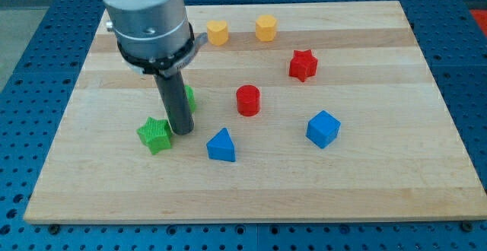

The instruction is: Push the green star to the bottom left

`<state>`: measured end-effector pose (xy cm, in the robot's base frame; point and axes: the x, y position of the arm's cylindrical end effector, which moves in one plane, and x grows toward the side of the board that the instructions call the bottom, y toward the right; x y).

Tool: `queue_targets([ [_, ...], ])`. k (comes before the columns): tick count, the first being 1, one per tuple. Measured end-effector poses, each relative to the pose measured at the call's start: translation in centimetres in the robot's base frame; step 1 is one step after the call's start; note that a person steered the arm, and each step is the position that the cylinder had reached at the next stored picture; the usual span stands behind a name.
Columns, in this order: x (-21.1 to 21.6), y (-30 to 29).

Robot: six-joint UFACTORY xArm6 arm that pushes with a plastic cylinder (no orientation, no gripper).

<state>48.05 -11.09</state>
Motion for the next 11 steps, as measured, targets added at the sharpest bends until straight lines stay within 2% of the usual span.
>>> queue_targets([
  [1, -1.1, -1.2],
  [2, -0.1, -3.1],
  [3, 2.9, -2.9],
  [6, 3.2, 0.7],
  [9, 10.4, 1.4],
  [10, 9.7, 1.2],
  [11, 6.2, 1.5],
])
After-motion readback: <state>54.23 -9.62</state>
